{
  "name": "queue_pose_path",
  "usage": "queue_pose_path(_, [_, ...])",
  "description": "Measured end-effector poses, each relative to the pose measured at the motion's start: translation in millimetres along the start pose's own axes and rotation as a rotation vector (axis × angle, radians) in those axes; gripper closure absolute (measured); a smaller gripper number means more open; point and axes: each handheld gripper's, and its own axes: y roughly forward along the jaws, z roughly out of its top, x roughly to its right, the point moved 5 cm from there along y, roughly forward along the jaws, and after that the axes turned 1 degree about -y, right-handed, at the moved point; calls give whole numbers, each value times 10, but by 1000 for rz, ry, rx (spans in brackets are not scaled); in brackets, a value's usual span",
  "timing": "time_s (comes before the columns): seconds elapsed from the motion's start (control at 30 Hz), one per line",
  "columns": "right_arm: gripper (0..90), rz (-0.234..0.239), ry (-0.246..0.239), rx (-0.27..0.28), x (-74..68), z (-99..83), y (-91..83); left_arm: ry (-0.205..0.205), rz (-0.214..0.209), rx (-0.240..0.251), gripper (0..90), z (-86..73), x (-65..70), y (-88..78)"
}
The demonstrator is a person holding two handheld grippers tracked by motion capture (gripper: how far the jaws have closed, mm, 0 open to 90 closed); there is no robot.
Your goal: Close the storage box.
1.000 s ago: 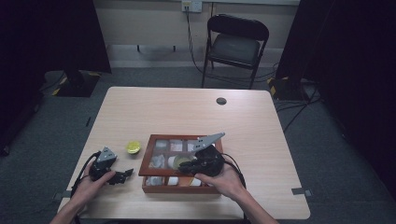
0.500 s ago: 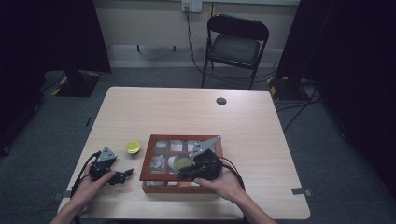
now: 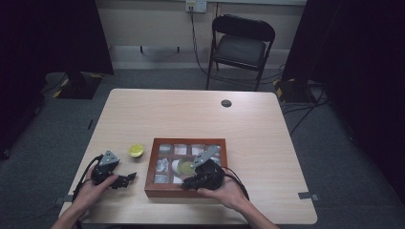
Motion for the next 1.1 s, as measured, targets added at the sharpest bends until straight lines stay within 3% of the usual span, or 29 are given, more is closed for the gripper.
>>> queue_pose_path(0.2, [812, -13, -10, 12, -15, -19, 11, 1, -1, -1, 77, 0, -1, -1])
queue_pose_path(0.27, [756, -20, 0, 35, -5, -28, -11, 2, -1, -1, 77, 0, -1, -1])
queue_pose_path(0.33, [672, -24, 16, 73, 19, -35, -81, 0, -1, -1, 77, 0, 0, 0])
queue_pose_path(0.47, [605, -76, 74, 150, 127, -120, -325, 1, 0, 1, 77, 0, -1, 1])
queue_pose_path(0.8, [403, -363, 301, 250, 668, -795, -948, -1, 5, -1, 71, 0, -2, 3])
queue_pose_path(0.9, [374, -460, 398, 216, 906, -1113, -1082, -2, 5, 0, 70, 0, -2, 4])
queue_pose_path(1.0, [367, -552, 512, 171, 1124, -1428, -1102, -1, 5, -2, 69, 0, -3, 3])
queue_pose_path(1.07, [363, -607, 539, 97, 1237, -1591, -1083, -2, 6, 0, 69, 1, -2, 4])
queue_pose_path(1.1, [353, -618, 549, 85, 1264, -1623, -1079, -2, 6, 0, 69, 1, -2, 4])
